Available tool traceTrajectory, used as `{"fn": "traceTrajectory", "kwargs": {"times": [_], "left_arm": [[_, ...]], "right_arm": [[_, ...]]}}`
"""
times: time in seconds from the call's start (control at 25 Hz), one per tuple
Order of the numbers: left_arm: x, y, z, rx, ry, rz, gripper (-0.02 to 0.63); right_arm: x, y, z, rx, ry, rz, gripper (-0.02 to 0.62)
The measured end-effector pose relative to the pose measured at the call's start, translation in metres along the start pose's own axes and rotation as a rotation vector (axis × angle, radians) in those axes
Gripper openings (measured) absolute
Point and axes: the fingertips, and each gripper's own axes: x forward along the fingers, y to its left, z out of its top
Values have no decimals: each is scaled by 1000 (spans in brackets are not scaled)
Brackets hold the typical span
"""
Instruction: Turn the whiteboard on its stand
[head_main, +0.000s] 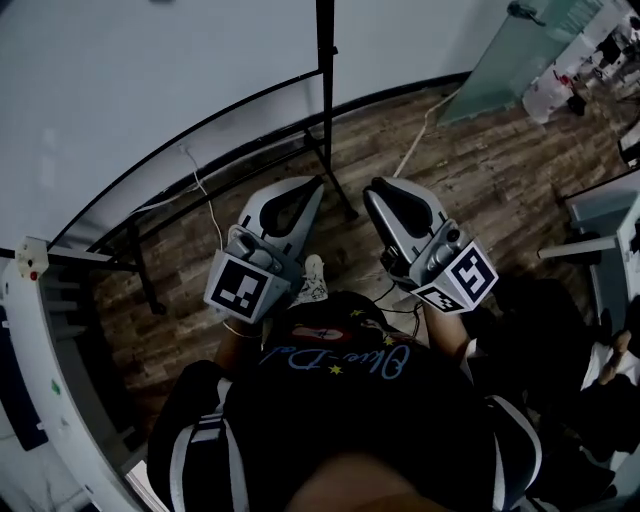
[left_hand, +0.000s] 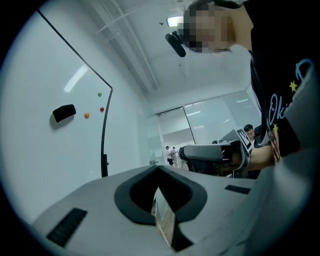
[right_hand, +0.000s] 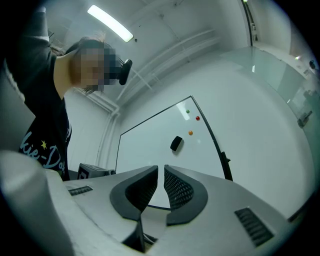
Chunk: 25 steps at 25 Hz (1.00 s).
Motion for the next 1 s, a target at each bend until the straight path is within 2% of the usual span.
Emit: {"fn": "traceTrajectory", "kwargs": {"times": [0.48, 1.0], "left_arm": [[42, 54, -16, 6, -4, -31, -14], [68, 94, -24, -6, -24, -60, -14]], "right_arm": [[37, -51, -11, -19, 31, -34, 28], [69, -80, -19, -38, 58, -51, 30]]}}
